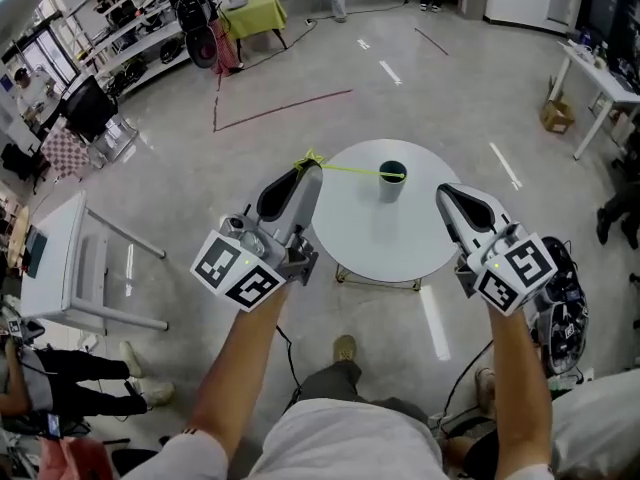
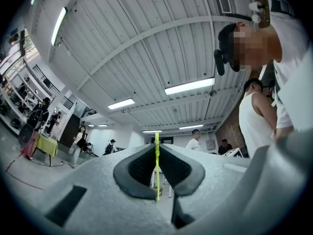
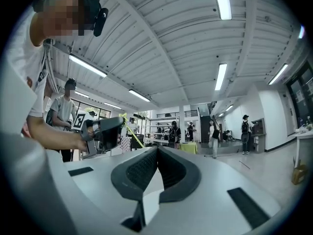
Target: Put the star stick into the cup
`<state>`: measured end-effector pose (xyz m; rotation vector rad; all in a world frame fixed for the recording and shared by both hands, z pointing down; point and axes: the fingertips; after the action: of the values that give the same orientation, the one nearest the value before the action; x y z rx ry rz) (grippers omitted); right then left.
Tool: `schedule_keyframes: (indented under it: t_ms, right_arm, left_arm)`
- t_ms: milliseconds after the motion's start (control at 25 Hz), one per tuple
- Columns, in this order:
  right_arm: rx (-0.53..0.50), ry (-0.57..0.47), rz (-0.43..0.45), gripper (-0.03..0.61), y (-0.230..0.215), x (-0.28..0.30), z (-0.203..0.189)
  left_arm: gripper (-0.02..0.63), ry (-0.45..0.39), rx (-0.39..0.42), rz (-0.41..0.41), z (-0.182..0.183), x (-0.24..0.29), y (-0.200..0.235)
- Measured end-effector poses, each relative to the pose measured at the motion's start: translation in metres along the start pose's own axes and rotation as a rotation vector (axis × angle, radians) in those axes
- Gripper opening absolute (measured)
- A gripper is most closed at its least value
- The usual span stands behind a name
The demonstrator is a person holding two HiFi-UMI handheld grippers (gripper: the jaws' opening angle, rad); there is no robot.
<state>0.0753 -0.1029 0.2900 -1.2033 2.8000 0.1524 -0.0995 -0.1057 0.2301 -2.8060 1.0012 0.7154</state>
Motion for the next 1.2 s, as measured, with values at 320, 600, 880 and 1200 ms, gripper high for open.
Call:
schedule_keyframes:
  t_ms: [320, 600, 880, 1200]
  right_arm:
    - [-0.003, 0.033, -0.056, 0.011, -0.037, 0.058, -0.011]
    - [-0.004, 0.068, -0.105, 0.012, -0.057, 0.094, -0.027]
    - [-0.005, 0.120, -0.130, 0.012, -0.076, 0.099, -0.043]
    - [0.001, 0.166, -0.121, 0.011, -0.105, 0.103, -0.061]
  left_arm:
    - [0.028, 0.039, -0.029, -0.047, -0.024, 0.033, 0.065]
    - [0.028, 0.095, -0.057, -0.103, -0.051, 0.050, 0.103]
    - [0.028, 0.141, -0.074, -0.121, -0.077, 0.064, 0.118]
    - [0.028, 0.211, -0.065, -0.125, -0.109, 0.086, 0.122]
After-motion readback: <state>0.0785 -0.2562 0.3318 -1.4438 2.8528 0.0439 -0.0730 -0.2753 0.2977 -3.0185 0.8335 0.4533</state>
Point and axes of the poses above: the fingertips, and each gripper's own axes: x forward along the fingers, y to its left, z out of its top, and after that the axes turned 4 degrees about -y, right-handed
